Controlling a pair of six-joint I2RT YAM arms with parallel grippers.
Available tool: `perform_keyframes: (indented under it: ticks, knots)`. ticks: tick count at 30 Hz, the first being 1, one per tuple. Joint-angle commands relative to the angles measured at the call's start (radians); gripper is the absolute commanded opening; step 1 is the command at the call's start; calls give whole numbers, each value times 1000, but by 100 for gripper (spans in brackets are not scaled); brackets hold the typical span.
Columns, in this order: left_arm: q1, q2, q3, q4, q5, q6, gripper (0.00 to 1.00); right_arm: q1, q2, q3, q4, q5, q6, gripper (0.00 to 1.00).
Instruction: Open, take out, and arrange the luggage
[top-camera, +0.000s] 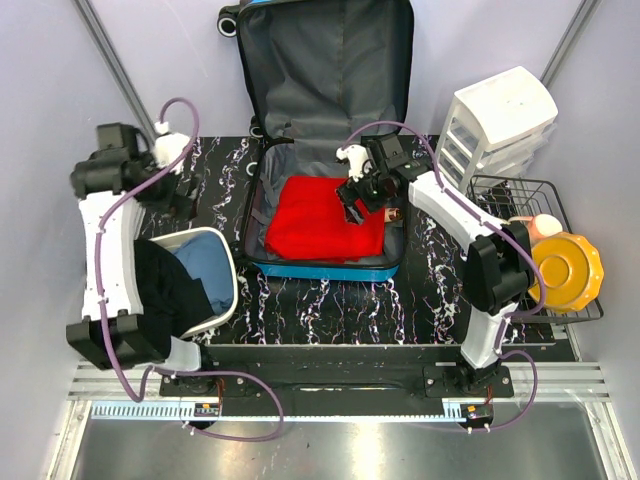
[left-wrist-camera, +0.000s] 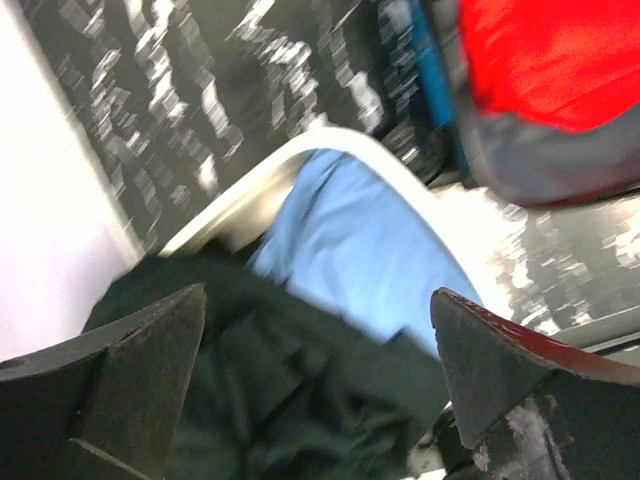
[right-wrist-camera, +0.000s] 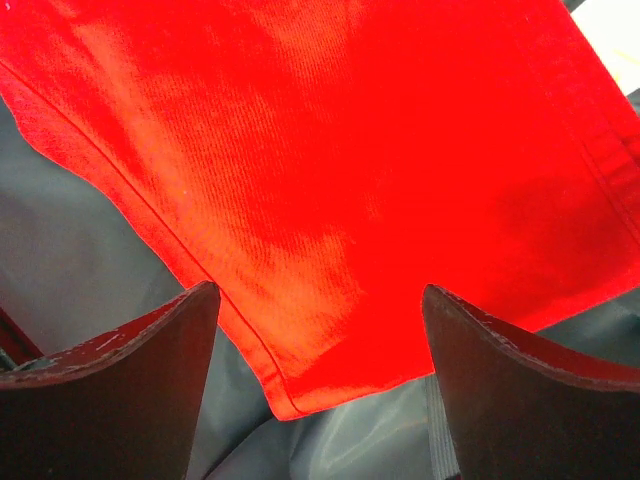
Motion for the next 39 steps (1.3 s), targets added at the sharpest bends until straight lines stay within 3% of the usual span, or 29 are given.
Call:
perform_keyframes:
  ticks: [1,5,8,16,34,36,37,39]
  knots:
    - [-177,88,44,205,199,-358,99,-23,-80,9,-18,1,49,89]
    - [-369,222,35,306,222,-442,99,-30,-133,-43,-51,-13,46,89]
    - [-444,298,16,423,187,-489,99,-30,-179,-89,-76,-22,44,89]
    - [-481,596,120,466,94,-657,99,-35,-256,-134,-105,-18,64,89]
    - [-544,817,64,527,-207,-769,99,-52,-213,-95,-108,-6,46,89]
    - [-546,840,68,527,-148,-775,94,-53,-215,-98,-108,-6,46,89]
    - [-546,855,74,526,-123,-770,81,-56,-213,-100,-108,-4,43,89]
    - [-546,843,73,527,-80,-766,68,-56,-215,-100,-107,4,37,89]
